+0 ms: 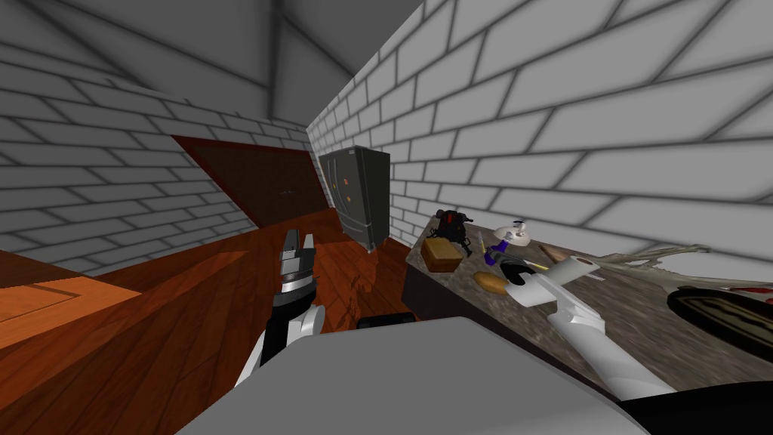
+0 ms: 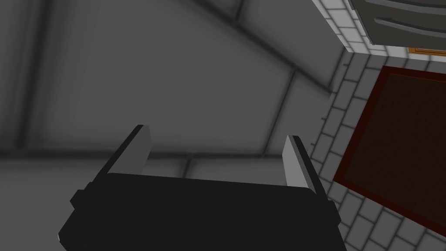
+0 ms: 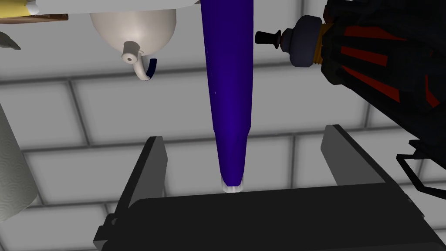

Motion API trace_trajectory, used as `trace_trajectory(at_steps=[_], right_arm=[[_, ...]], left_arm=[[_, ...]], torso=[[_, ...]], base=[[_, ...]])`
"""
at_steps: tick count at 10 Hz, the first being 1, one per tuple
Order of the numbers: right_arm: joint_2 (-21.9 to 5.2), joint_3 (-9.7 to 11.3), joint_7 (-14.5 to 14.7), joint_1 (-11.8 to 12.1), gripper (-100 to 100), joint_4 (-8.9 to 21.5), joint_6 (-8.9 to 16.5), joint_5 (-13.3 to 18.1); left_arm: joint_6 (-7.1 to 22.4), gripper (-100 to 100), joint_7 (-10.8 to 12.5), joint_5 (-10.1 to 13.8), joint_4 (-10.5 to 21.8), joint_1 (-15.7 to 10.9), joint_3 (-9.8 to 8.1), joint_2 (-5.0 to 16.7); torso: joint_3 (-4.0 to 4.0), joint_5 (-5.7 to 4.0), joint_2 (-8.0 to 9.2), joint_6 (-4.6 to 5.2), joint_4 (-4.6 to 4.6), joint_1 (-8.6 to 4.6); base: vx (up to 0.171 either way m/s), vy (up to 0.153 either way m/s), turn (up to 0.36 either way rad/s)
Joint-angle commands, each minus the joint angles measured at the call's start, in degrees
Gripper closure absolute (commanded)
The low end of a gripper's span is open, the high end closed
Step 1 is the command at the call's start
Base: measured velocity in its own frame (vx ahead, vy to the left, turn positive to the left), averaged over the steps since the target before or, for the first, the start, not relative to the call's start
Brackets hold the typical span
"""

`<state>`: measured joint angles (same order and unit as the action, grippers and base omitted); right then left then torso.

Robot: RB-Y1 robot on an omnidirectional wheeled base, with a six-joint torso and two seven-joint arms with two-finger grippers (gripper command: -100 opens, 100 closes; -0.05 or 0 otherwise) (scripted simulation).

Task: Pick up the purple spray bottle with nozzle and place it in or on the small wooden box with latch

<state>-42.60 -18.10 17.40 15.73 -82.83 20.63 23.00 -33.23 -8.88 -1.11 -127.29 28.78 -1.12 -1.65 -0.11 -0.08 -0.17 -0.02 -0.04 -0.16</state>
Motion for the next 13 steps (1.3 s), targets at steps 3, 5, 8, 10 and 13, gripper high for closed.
trace_trajectory(at_steps=[3, 5, 8, 10, 13], right_arm=[[0.00, 0.00, 0.00, 0.00, 100, 0.00, 0.00, 0.00], [0.00, 0.00, 0.00, 0.00, 100, 0.00, 0.00, 0.00], [0.32, 0.42, -0.12, 0.02, -100, 0.66, 0.00, -0.50], [0.35, 0.49, -0.16, 0.01, -100, 0.72, -0.01, -0.56], [0.35, 0.49, -0.16, 0.01, 100, 0.72, -0.01, -0.56]], left_arm=[[0.00, 0, 0.00, 0.00, 0.00, 0.00, 0.00, 0.00], [0.00, 0, 0.00, 0.00, 0.00, 0.00, 0.00, 0.00], [0.00, 0, 0.00, 0.00, 0.00, 0.00, 0.00, 0.00], [0.00, 0, 0.00, 0.00, 0.00, 0.00, 0.00, 0.00], [0.00, 0, 0.00, 0.00, 0.00, 0.00, 0.00, 0.00]], torso=[[0.02, 0.00, 0.03, 0.00, 0.01, 0.02], [0.02, 0.01, 0.04, 0.00, 0.01, 0.02], [-0.03, -0.03, -0.06, -0.01, -0.01, -0.18], [-0.01, -0.03, -0.01, 0.01, -0.01, -0.09], [0.01, -0.01, 0.02, 0.01, 0.00, -0.04]], base=[[0.000, 0.000, 0.000], [0.000, 0.000, 0.000], [0.017, -0.033, 0.022], [0.000, 0.000, 0.000], [0.000, 0.000, 0.000]])
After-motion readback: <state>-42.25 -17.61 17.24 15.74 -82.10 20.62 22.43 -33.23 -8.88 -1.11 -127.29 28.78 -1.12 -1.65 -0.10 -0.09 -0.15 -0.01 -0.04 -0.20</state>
